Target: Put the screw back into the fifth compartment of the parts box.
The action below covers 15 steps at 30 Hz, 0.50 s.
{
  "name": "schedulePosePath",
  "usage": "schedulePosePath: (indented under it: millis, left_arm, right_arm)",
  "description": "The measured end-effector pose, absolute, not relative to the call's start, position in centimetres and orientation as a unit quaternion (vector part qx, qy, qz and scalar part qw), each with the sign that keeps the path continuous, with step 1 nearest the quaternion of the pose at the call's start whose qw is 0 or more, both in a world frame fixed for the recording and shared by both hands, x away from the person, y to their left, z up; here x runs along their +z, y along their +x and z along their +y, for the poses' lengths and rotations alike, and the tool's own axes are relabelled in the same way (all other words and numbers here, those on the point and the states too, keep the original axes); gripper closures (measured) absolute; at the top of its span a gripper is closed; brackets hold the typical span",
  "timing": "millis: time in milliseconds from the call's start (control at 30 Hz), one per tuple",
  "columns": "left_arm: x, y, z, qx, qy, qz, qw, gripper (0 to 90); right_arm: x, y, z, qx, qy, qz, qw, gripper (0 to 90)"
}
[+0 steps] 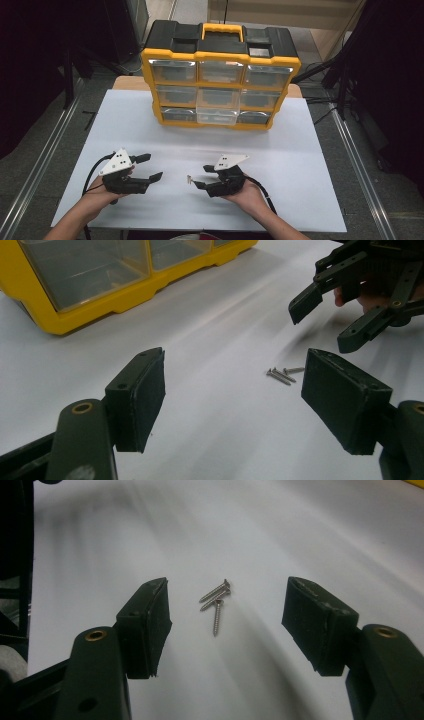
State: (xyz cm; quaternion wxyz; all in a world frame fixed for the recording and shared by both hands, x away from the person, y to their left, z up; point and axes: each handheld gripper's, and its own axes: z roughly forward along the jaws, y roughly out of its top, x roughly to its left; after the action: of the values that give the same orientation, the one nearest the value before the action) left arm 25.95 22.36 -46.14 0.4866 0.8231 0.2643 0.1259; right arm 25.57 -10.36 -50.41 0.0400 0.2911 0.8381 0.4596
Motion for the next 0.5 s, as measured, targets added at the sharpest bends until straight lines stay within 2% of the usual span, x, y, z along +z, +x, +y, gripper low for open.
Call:
schedulePosePath:
  millis: [133,333,500]
  left_arm:
    - [-46.1,26.0,22.4,0.126,0.823,0.264,0.486,25.7]
    - [-46.1,26.0,22.4,0.127,0.824,0.263,0.486,25.7]
    - [-46.1,26.0,22.4,0.127,0.824,0.262,0.486,25.7]
  right_arm:
    - [-50.7,26.0,-9.8,0.452,0.293,0.842,0.022,38.6]
    - [-51.1,25.9,-9.0,0.430,0.290,0.854,0.045,46.3]
    - [-51.6,26.0,-8.5,0.419,0.287,0.860,0.046,54.3]
